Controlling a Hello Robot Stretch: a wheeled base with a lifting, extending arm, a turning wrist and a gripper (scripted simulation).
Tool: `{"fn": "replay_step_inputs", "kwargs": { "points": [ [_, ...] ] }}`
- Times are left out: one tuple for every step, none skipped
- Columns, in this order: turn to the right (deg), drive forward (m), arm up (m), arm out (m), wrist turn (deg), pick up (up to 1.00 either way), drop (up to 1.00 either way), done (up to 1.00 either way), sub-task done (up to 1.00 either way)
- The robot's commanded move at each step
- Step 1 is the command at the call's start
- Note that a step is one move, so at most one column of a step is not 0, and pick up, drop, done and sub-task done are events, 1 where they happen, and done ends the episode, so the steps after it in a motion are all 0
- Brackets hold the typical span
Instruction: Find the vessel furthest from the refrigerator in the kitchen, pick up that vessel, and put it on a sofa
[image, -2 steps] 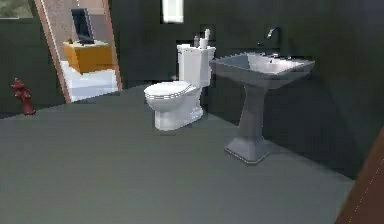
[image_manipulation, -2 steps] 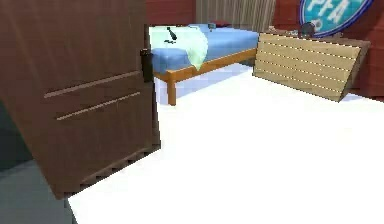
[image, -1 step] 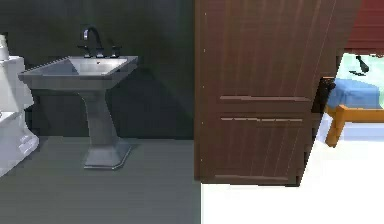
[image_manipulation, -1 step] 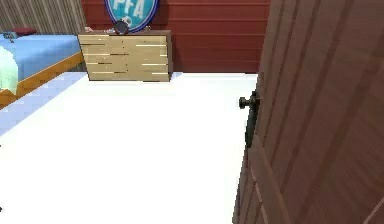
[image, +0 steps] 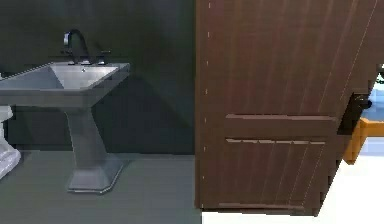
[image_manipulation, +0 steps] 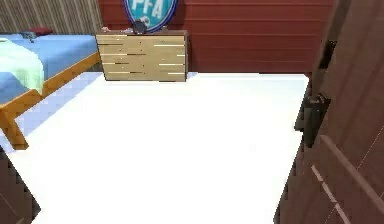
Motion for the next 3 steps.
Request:
{"fn": "replay_step_inputs", "kwargs": {
  "points": [
    [-45.0,0.0,0.0,0.0,0.0,0.0,0.0,0.0,0.0],
    [-33.0,0.0,0.0,0.0,0.0,0.0,0.0,0.0,0.0],
    [0.0,0.15,0.0,0.0,0.0,0.0,0.0,0.0,0.0]
  ]
}}
